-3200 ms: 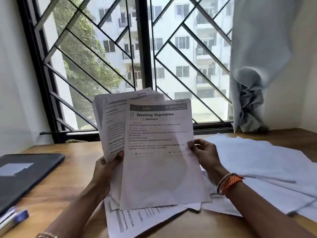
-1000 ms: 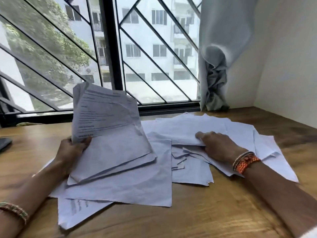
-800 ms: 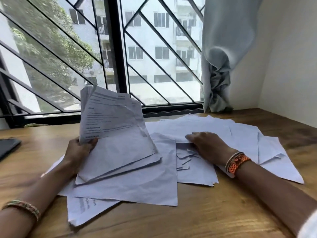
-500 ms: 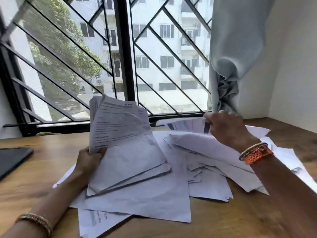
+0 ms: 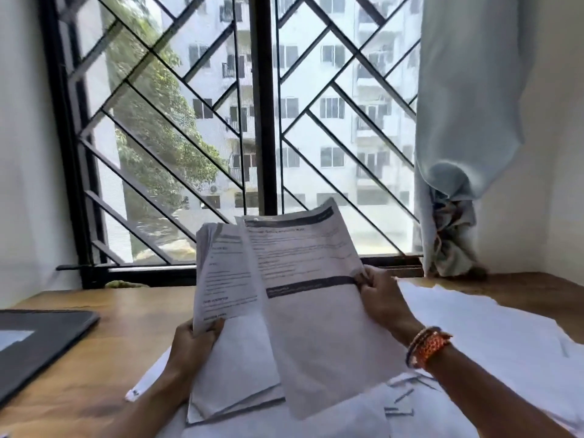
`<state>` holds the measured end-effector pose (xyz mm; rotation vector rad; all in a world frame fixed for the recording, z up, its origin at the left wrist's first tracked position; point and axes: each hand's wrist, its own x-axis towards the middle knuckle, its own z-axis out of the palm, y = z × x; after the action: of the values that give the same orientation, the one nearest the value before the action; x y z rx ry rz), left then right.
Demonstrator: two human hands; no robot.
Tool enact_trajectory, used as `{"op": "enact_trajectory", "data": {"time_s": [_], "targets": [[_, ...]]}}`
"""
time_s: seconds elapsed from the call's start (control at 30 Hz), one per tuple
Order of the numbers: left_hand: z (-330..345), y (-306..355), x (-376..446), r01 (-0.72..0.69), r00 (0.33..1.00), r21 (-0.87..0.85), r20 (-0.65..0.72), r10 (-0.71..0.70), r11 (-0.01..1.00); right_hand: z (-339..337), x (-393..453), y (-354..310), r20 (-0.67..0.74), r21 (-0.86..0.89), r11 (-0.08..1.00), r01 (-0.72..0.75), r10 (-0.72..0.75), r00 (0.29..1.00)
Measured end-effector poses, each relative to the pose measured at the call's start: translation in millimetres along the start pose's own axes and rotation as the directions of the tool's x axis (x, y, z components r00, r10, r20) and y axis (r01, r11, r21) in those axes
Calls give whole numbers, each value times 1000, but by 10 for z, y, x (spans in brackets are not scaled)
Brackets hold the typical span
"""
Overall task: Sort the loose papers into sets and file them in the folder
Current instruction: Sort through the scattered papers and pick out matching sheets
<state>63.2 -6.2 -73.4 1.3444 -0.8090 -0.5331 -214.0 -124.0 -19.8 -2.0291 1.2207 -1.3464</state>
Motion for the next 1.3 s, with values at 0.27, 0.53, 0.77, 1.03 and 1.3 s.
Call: {"op": "enact_trajectory", "data": {"time_s": [0.27,0.53,0.77,1.03,1.3], "targets": [[51,36,-62,-49,999,-17,7,49,999,323,-314,206,68,39,986,-164,161,985],[7,82,-63,-51,998,-94,25,54,994,368,-369,228,36,56,985,-166,164,986],[26,111,-148,-71,992,-76,102,79,995,343,-381,174,36,44,992,-114,113,993],[41,69,-123,-104,985,-46,130,109,993,191,-363,167,16,38,994,-99,99,995],[13,48,-74,-112,980,-63,159,121,992,130,-319,183,184,323,903,-283,233,955]]}}
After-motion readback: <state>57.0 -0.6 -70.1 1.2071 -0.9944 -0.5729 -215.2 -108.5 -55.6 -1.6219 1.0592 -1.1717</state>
